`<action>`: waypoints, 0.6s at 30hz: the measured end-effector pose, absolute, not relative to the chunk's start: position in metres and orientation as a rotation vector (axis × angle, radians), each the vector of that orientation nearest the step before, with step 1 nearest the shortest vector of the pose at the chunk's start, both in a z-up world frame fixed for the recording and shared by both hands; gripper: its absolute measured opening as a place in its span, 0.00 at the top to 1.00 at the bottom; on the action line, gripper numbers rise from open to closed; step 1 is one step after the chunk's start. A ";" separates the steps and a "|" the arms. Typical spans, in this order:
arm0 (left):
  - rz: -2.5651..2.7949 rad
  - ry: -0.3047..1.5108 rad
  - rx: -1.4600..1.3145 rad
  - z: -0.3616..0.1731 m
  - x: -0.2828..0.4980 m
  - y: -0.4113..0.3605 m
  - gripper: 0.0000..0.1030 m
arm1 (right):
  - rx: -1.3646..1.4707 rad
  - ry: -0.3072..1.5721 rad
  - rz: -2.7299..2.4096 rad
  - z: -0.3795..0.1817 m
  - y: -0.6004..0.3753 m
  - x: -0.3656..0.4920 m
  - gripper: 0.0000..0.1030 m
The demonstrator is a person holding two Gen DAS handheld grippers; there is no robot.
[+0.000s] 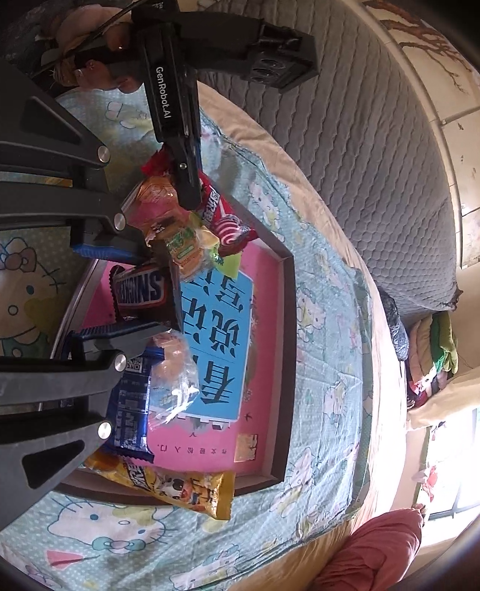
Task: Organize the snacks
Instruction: 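Carry the red candy bag over the tray with the left tool while the right tool carries the Snickers there, then release the red candy bag into the tray while the right tool releases the Snickers there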
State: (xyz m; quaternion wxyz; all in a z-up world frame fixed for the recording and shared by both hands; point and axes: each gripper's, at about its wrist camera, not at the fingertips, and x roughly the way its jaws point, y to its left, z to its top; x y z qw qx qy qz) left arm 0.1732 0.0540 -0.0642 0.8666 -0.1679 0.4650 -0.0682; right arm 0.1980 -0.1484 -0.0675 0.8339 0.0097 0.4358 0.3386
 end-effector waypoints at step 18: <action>-0.116 0.984 -0.325 -0.070 0.184 0.046 0.81 | 0.079 0.966 0.669 -0.074 -0.158 0.209 0.72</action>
